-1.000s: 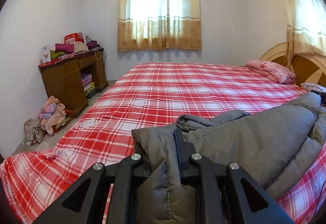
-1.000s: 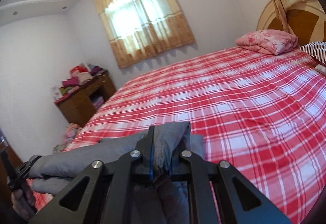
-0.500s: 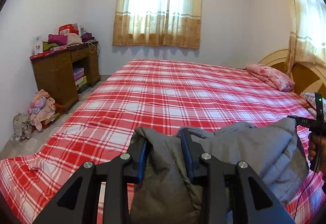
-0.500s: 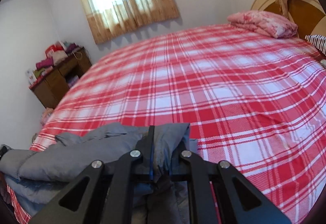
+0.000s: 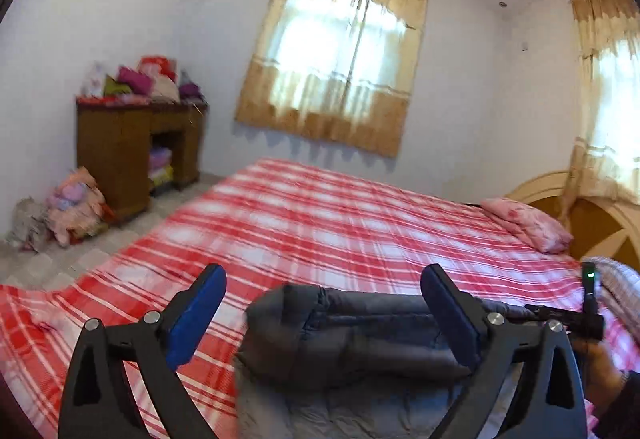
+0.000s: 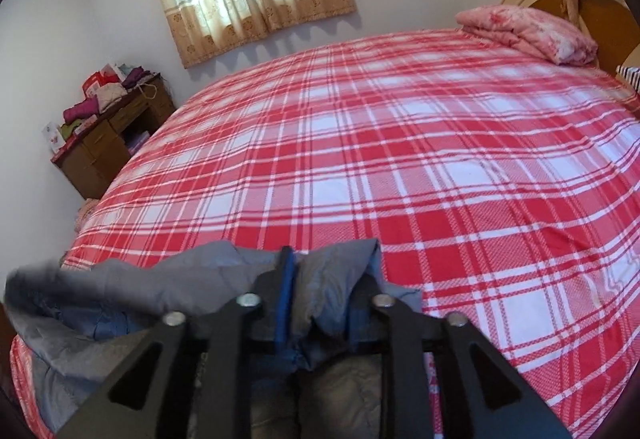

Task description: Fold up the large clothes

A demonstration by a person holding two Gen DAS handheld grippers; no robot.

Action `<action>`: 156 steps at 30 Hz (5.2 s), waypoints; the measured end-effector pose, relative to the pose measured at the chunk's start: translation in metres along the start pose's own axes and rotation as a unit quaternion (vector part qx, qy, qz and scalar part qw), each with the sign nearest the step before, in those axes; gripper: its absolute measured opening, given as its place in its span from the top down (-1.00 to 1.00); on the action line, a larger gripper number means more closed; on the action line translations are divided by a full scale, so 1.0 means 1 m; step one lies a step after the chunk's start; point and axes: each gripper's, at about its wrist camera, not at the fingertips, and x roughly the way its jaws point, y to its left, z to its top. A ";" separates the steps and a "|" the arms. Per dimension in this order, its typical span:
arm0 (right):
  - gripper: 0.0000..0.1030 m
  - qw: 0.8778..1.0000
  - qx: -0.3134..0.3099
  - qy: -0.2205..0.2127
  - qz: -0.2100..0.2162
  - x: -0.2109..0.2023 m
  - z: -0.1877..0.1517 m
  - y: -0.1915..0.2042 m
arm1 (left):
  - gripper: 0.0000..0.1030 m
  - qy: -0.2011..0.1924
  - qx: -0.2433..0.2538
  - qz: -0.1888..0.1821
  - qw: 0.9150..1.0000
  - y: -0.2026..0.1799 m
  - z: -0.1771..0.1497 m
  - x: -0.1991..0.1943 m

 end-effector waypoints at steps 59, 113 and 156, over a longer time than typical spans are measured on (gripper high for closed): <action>-0.07 0.996 -0.067 0.055 -0.019 0.089 -0.055 0.093 | -0.98 0.266 0.106 0.146 0.947 -0.071 -0.128 0.211; -0.33 0.979 -0.175 0.095 -0.051 0.109 -0.073 0.163 | -0.98 0.260 0.135 0.199 0.935 -0.084 -0.133 0.201; -0.84 0.964 -0.251 0.020 -0.081 -0.014 -0.178 0.154 | 0.28 0.237 -0.065 0.059 0.968 -0.003 -0.170 0.022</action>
